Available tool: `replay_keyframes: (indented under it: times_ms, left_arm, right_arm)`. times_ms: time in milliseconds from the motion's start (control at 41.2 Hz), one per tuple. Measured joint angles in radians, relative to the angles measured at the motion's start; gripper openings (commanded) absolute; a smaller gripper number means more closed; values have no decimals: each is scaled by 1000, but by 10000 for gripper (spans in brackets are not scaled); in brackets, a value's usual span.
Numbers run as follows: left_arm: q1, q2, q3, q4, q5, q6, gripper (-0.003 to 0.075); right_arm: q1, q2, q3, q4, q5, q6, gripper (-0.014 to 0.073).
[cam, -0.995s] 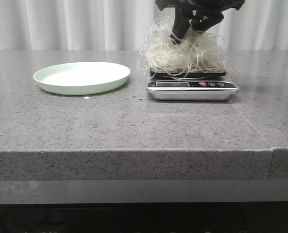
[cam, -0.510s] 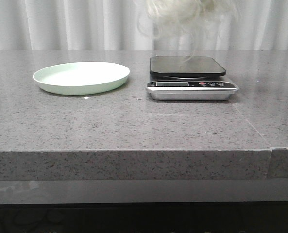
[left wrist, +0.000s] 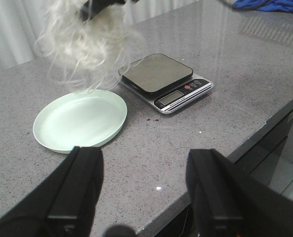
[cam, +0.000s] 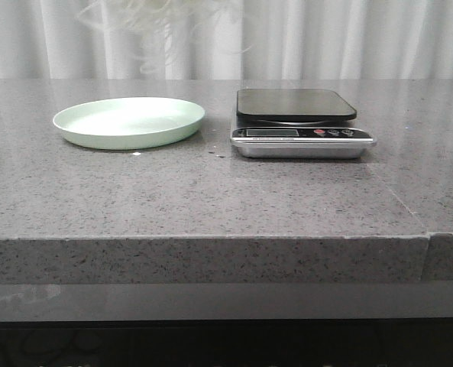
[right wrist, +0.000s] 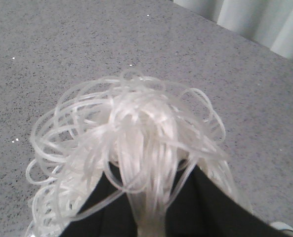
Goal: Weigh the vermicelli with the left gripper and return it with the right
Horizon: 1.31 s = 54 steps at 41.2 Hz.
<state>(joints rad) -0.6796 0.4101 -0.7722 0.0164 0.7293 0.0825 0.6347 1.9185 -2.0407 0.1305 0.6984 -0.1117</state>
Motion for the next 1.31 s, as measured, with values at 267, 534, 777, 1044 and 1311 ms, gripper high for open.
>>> replay_keyframes:
  times_ms: [267, 534, 777, 1044, 1311]
  left_arm:
    - [0, 0, 0, 0, 0, 0, 440]
    - [0, 0, 0, 0, 0, 0, 440]
    - [0, 0, 0, 0, 0, 0, 440]
    - [0, 0, 0, 0, 0, 0, 440]
    - [0, 0, 0, 0, 0, 0, 440]
  right_arm:
    - [14, 153, -63, 0, -56, 0, 183]
    - [14, 229, -67, -18, -86, 0, 317]
    - [12, 238, -72, -18, -76, 0, 492]
    - [-4, 117, -73, -19, 61, -1, 492]
    - [-38, -103, -23, -23, 216, 50, 492]
